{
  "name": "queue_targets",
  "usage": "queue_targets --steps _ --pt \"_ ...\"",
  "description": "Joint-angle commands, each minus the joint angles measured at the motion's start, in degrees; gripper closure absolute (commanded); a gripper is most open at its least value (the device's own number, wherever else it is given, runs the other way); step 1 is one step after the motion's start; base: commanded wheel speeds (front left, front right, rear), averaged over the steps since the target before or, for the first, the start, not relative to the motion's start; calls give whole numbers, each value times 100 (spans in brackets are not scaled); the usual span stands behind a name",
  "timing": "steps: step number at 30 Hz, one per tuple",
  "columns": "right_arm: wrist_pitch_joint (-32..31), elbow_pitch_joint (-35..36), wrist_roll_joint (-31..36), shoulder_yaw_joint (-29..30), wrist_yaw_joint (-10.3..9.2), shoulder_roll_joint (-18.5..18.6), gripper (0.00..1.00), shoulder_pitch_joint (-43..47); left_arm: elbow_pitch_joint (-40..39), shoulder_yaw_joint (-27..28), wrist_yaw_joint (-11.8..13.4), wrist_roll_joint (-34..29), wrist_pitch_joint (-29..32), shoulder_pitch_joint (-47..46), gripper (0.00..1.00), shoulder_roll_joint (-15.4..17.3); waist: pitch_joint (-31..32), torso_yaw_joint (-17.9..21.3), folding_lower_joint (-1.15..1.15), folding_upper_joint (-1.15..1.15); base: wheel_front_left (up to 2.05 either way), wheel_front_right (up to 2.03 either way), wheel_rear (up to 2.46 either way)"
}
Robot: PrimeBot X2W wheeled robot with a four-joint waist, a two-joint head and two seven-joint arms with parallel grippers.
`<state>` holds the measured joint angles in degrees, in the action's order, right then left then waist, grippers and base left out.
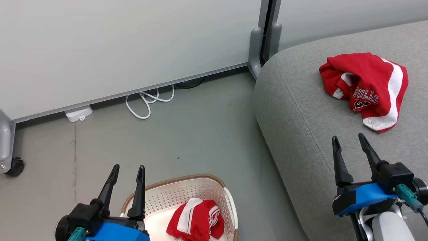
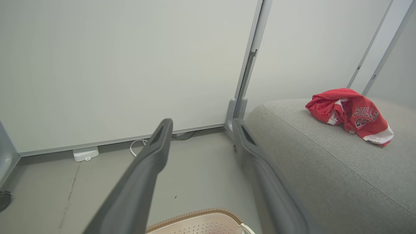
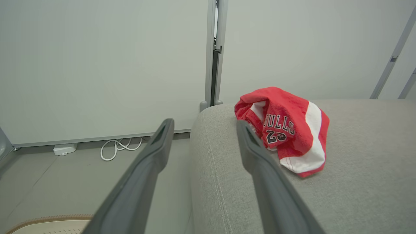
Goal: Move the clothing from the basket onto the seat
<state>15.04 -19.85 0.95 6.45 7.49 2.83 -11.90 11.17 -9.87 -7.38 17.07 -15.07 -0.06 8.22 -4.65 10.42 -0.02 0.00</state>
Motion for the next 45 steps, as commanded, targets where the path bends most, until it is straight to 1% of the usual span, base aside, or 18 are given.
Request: queue_targets --steps 1,7,12,16,17,21,26,32,45 --pt "9 56 -70 -17 1 13 0 119 20 27 -10 -1 -15 37 0 -16 13 -40 2 0 0 0 0" --pt "-34 194 -14 -58 1 13 0 297 153 135 -10 -9 -16 67 0 -35 107 -276 2 0 0 0 0" --pt "-82 321 50 -47 1 11 0 463 374 311 -10 -115 -16 -16 0 -68 185 -644 2 0 0 0 0" --pt "-137 381 74 -108 1 12 0 569 530 338 -10 -143 -16 -108 0 -45 254 -966 2 0 0 0 0" --pt "-137 381 74 -108 1 12 0 569 530 338 -10 -143 -16 -108 0 -45 254 -966 2 0 0 0 0" --pt "-188 434 40 -206 1 11 0 653 640 350 -11 -118 -16 -124 0 -26 325 -1239 2 0 0 0 0" --pt "-235 456 -58 -340 1 12 0 725 766 340 -11 -108 -16 -158 0 12 421 -1466 2 0 0 0 0" --pt "-273 501 -140 -448 1 12 0 799 823 362 -11 -67 -15 -172 0 61 465 -1522 2 0 0 0 0" --pt "-309 599 -162 -486 1 12 0 829 772 405 -11 -94 -15 -161 0 -1 348 -1370 2 0 0 0 0"
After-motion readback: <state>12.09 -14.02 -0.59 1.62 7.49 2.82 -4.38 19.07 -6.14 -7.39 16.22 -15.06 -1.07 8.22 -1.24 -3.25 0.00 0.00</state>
